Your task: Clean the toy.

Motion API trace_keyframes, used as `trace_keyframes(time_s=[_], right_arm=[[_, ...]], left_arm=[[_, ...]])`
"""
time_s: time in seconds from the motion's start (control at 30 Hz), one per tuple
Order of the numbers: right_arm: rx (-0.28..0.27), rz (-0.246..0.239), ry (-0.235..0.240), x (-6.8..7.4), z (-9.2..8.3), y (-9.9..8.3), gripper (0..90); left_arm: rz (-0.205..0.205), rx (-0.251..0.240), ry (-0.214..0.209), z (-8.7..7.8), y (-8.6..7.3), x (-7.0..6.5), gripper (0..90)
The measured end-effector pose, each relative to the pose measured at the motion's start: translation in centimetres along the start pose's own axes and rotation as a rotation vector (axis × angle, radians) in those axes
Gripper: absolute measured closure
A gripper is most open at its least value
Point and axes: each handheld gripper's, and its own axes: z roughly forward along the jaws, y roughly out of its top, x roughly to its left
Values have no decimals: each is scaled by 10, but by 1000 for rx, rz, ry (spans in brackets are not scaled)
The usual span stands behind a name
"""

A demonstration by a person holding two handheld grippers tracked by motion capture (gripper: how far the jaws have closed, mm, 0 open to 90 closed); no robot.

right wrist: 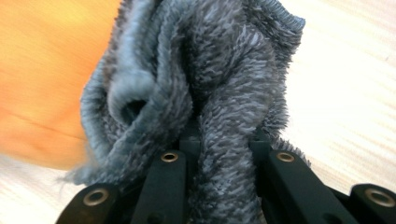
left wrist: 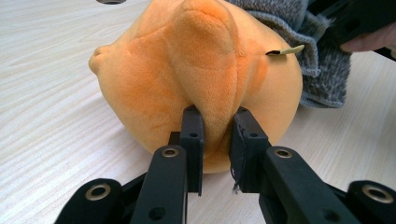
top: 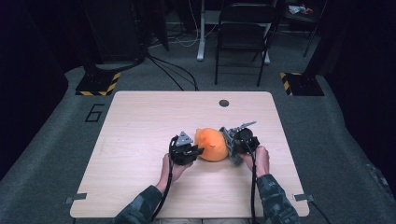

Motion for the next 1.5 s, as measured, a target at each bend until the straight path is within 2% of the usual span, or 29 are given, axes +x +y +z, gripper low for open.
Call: trace_keyframes(time_s=[0.17, 0.23, 0.3, 0.4, 0.53, 0.67, 0.77, 0.87, 0.97, 1.07, 1.23, 1.33, 1.37, 1.5], right_arm=[[55, 29, -5, -6, 12, -6, 753], [62, 32, -6, -8, 13, -7, 753], [55, 28, -15, -10, 9, -5, 753], [17, 23, -17, -11, -4, -1, 754], [-79, 23, 8, -9, -31, 9, 755], [-178, 3, 44, 3, -59, 19, 754], [-201, -26, 82, 15, -67, 24, 754], [-165, -65, 97, 27, -58, 25, 754], [-119, -90, 79, 33, -42, 23, 755], [-122, -69, 74, 32, -37, 22, 755], [-128, -54, 62, 28, -34, 21, 755], [-128, -51, 70, 25, -33, 21, 755], [-126, -32, 67, 25, -33, 21, 756], [-134, -37, 77, 23, -32, 21, 755]], left_arm=[[11, 0, 3, -1, 0, 2, 767], [14, 0, 4, -1, 0, 2, 767], [0, -4, 4, -1, 0, 2, 767], [0, -3, 4, -1, 0, 3, 766], [0, -3, 3, -1, 0, 3, 765], [5, -2, 7, -1, 0, 4, 763], [5, -4, 9, -1, 0, 4, 762], [4, -4, 9, -1, 0, 4, 759], [7, 3, 3, -1, -1, 4, 748], [9, -8, -1, -2, -1, 4, 689], [52, 15, 14, -4, 1, -1, 505], [81, 25, 39, -2, 0, -5, 421], [89, 34, 46, -1, 0, -7, 402], [148, 43, 88, 9, -3, -12, 384]])
